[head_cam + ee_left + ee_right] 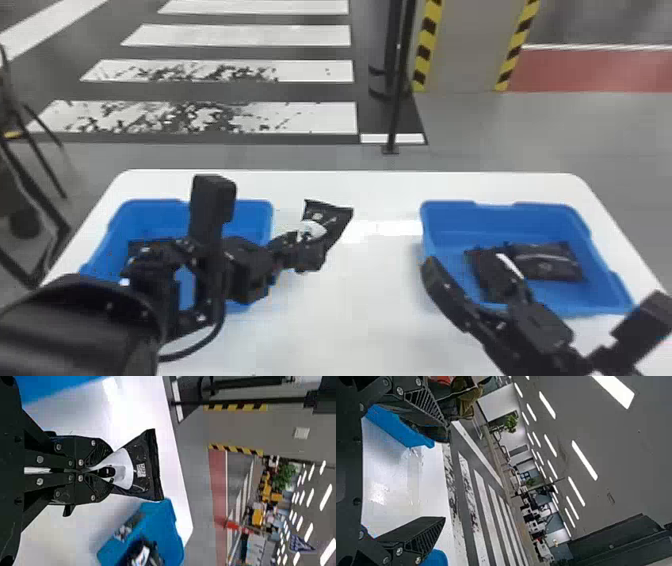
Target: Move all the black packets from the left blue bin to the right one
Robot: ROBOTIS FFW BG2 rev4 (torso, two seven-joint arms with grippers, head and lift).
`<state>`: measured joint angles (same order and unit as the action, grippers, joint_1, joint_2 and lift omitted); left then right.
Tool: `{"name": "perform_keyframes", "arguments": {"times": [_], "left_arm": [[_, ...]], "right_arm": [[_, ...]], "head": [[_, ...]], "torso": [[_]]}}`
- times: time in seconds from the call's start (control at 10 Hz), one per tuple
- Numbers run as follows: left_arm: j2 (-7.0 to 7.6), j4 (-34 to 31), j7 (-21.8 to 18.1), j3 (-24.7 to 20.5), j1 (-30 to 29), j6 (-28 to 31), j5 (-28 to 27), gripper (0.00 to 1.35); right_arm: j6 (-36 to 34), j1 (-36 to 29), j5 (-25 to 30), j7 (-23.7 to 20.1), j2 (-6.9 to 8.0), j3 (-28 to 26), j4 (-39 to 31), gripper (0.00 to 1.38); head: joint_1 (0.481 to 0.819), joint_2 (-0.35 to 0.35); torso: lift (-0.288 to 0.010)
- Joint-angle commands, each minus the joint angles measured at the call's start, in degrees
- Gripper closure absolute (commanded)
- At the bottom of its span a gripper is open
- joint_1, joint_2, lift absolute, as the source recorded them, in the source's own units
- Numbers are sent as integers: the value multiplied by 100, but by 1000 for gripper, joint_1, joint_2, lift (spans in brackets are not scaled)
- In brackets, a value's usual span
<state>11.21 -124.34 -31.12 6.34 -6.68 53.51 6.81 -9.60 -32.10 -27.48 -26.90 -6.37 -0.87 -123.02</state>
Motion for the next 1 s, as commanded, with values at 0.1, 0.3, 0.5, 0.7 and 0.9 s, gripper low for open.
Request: {"name": "perform_keyframes", "arguments": {"times": [0.1,0.3,0.5,0.7,0.9], "left_arm": [[39,-4,1,669,190,-106,404,1208],[65,-4,1,1011,317,-148,644,1208],[65,-4,1,1194,359,-218,793,1208],[74,-4,1,1263,373,-218,861,1208],[74,-4,1,1251,359,-232,873,1208]], "right_arm": [[-108,426,-451,1,-145,395,272,188],[-108,651,-657,18,-172,521,427,190],[-108,848,-806,124,-181,589,638,205],[-94,1002,-954,256,-181,544,793,757],[-94,1016,-954,291,-181,532,778,1282]], "head": [[695,-77],[695,-104],[695,-137],[695,-160],[695,-177]], "torso": [[-140],[-140],[-140],[-140],[-140]]}}
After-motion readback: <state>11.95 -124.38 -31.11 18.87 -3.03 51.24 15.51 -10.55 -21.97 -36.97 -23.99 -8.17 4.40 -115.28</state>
